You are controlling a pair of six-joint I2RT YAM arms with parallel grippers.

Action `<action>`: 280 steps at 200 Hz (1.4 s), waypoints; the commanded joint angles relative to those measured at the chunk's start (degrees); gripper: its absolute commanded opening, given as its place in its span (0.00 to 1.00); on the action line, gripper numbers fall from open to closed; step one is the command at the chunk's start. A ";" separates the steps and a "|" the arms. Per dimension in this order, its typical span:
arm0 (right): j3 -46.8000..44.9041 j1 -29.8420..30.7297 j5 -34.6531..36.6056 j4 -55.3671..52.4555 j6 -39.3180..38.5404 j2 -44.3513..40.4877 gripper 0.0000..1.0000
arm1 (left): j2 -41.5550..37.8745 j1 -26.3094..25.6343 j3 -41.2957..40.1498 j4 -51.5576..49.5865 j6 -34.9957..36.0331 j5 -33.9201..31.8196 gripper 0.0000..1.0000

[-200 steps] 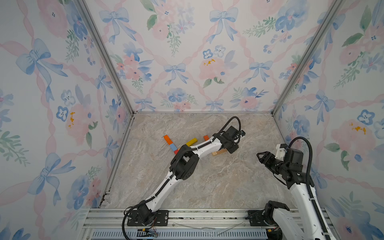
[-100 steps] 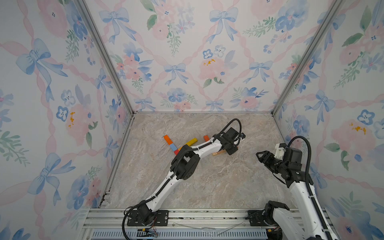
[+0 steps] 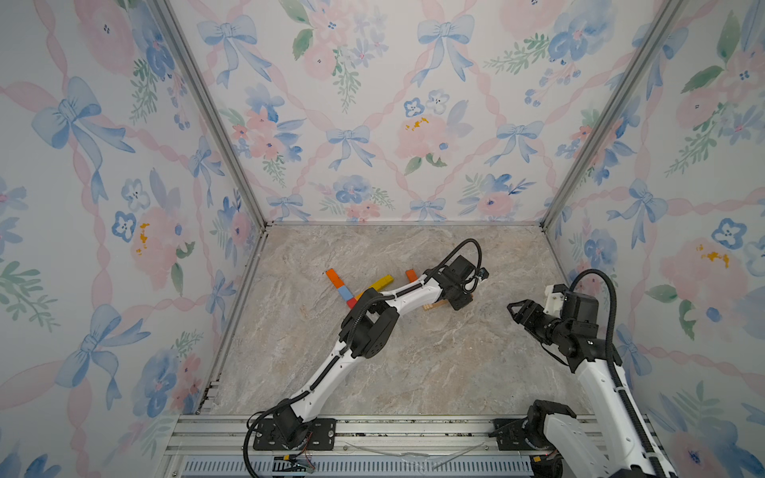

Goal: Assemble the letter v with building blocks
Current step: Assemble the building block at the center of the board.

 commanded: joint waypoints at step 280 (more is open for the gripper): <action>-1.21 1.27 0.45 0.71 0.53 0.43 0.68 | 2.21 1.00 0.97 -0.93 2.25 -1.90 0.44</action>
